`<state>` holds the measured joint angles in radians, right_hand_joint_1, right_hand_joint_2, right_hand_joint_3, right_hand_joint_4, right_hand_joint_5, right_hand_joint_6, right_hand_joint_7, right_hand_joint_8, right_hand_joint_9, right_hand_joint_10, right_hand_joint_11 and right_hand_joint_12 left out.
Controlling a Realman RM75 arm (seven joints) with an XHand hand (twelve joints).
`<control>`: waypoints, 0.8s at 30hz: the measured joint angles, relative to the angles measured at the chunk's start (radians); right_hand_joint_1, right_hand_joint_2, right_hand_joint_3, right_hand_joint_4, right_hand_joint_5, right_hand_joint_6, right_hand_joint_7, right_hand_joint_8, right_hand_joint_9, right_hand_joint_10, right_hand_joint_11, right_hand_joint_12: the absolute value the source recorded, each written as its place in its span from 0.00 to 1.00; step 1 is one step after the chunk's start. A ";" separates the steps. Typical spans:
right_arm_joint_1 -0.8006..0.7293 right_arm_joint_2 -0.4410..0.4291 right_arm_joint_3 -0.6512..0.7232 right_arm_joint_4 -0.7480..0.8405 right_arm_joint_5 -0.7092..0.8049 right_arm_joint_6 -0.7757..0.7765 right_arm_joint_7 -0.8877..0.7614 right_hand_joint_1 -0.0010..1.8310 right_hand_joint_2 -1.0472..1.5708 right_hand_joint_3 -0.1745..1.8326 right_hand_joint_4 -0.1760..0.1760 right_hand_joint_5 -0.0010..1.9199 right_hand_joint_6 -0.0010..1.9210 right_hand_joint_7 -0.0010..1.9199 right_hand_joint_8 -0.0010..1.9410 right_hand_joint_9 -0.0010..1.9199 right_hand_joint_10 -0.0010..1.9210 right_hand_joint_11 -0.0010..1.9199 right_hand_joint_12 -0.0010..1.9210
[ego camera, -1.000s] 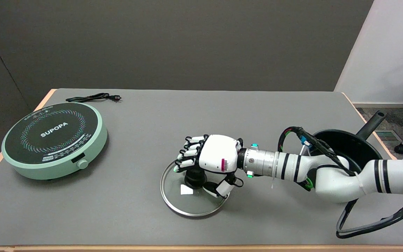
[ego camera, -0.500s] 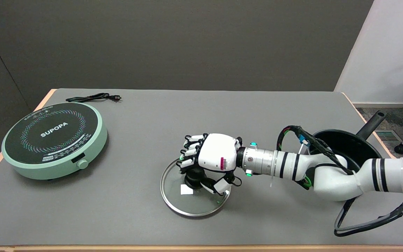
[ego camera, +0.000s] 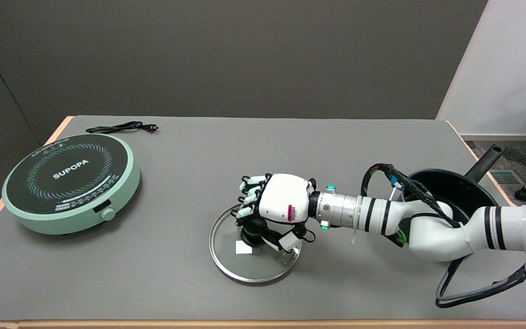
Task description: Pick up the pot lid.
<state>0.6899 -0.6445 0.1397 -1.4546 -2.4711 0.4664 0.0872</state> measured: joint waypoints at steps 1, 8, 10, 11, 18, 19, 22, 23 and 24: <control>0.000 0.000 0.000 0.001 0.000 0.000 0.000 0.46 0.69 0.51 1.00 0.31 0.30 0.38 0.15 0.35 0.19 0.18 0.23; -0.002 0.000 0.000 0.004 0.000 0.002 -0.002 0.47 0.70 0.49 1.00 0.33 0.36 0.41 0.20 0.39 0.28 0.22 0.27; -0.004 0.000 0.000 0.004 0.000 0.003 -0.002 0.48 0.71 0.48 1.00 0.33 0.40 0.42 0.23 0.40 0.32 0.23 0.30; -0.004 0.000 0.000 0.004 0.000 0.003 -0.002 0.47 0.79 0.32 1.00 0.34 0.63 0.41 0.29 0.39 0.37 0.23 0.35; -0.008 0.000 -0.001 0.005 -0.001 0.004 -0.003 0.64 0.84 0.18 0.24 0.32 0.83 0.46 0.58 0.40 0.61 0.24 0.54; -0.009 0.000 -0.001 0.005 -0.001 0.004 -0.003 0.65 0.83 0.21 0.23 0.32 0.82 0.47 0.59 0.41 0.64 0.23 0.58; -0.011 0.001 -0.002 0.006 -0.001 0.006 -0.001 0.64 0.83 0.20 0.28 0.32 0.83 0.46 0.60 0.40 0.70 0.23 0.62; -0.012 0.001 -0.002 0.006 -0.001 0.006 -0.001 0.64 0.83 0.21 0.30 0.32 0.83 0.46 0.62 0.40 0.72 0.23 0.63; -0.012 0.001 -0.002 0.006 -0.001 0.007 0.000 0.64 0.83 0.22 0.31 0.32 0.84 0.45 0.63 0.40 0.76 0.23 0.65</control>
<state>0.6780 -0.6437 0.1380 -1.4485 -2.4720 0.4732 0.0868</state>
